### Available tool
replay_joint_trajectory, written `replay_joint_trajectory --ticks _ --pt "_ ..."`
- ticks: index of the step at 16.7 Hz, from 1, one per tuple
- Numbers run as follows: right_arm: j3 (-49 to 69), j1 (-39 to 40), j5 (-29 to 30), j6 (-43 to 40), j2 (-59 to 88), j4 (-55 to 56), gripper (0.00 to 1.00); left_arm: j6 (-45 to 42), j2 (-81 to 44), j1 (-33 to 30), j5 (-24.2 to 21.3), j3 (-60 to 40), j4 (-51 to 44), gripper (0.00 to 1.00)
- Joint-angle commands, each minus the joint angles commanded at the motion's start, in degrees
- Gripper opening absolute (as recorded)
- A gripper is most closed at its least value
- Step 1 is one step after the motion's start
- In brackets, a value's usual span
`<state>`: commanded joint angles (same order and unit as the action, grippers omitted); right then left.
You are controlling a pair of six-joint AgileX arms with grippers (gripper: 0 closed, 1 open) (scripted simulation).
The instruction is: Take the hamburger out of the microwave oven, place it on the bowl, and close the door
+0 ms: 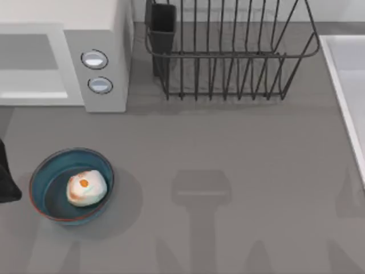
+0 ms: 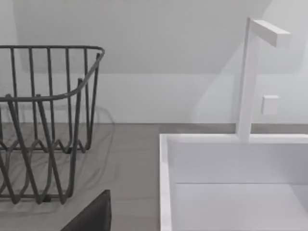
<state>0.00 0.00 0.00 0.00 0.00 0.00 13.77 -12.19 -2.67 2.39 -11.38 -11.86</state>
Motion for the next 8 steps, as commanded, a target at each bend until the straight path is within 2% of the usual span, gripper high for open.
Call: replay_joint_trajectory --ticks 4,8 --pt "0.0 0.0 0.0 0.0 0.0 0.0 1.0 -11.39 10.32 2.27 -2.09 9.37 9.76 1.0" --pt "0.0 0.0 0.0 0.0 0.0 0.0 1.0 -13.77 12.19 2.67 -2.39 11.39 11.87 1.0"
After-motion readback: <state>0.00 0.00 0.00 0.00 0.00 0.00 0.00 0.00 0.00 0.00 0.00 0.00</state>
